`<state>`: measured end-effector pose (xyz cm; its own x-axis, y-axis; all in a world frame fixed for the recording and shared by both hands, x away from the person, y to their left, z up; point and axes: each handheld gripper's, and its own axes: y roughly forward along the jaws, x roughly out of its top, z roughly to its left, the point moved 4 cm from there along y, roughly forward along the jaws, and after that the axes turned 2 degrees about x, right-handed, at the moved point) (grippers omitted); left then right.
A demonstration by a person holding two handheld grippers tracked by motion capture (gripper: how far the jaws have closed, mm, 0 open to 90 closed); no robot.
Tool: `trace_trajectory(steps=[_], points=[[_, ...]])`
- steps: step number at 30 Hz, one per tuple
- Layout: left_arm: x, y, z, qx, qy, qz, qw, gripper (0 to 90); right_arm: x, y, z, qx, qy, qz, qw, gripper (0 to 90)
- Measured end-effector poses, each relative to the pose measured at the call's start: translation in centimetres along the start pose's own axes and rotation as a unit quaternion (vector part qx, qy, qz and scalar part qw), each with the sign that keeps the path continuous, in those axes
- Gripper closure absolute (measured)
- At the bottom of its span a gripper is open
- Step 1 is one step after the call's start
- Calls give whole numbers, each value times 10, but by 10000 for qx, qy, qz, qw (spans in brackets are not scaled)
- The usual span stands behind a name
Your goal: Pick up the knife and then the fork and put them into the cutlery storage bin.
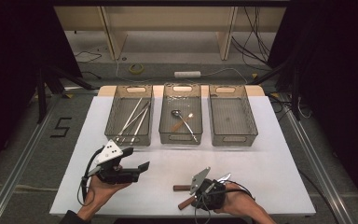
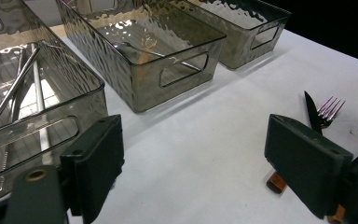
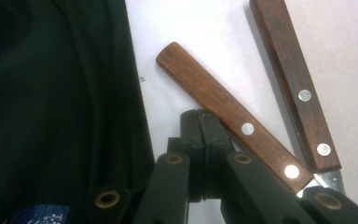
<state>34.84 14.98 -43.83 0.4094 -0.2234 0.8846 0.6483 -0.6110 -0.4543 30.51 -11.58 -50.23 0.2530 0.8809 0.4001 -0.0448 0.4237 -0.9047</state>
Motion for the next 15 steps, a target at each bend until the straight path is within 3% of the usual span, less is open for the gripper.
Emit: trace_trajectory(steps=[6,15], points=[[-1,0,-1,-6,15,13,10000,191,1,1,-2,-104,-101,-60,9999,900],[-1,0,-1,-7,43,15,10000,191,6,2,-8,-425,7,-195,9989,900]])
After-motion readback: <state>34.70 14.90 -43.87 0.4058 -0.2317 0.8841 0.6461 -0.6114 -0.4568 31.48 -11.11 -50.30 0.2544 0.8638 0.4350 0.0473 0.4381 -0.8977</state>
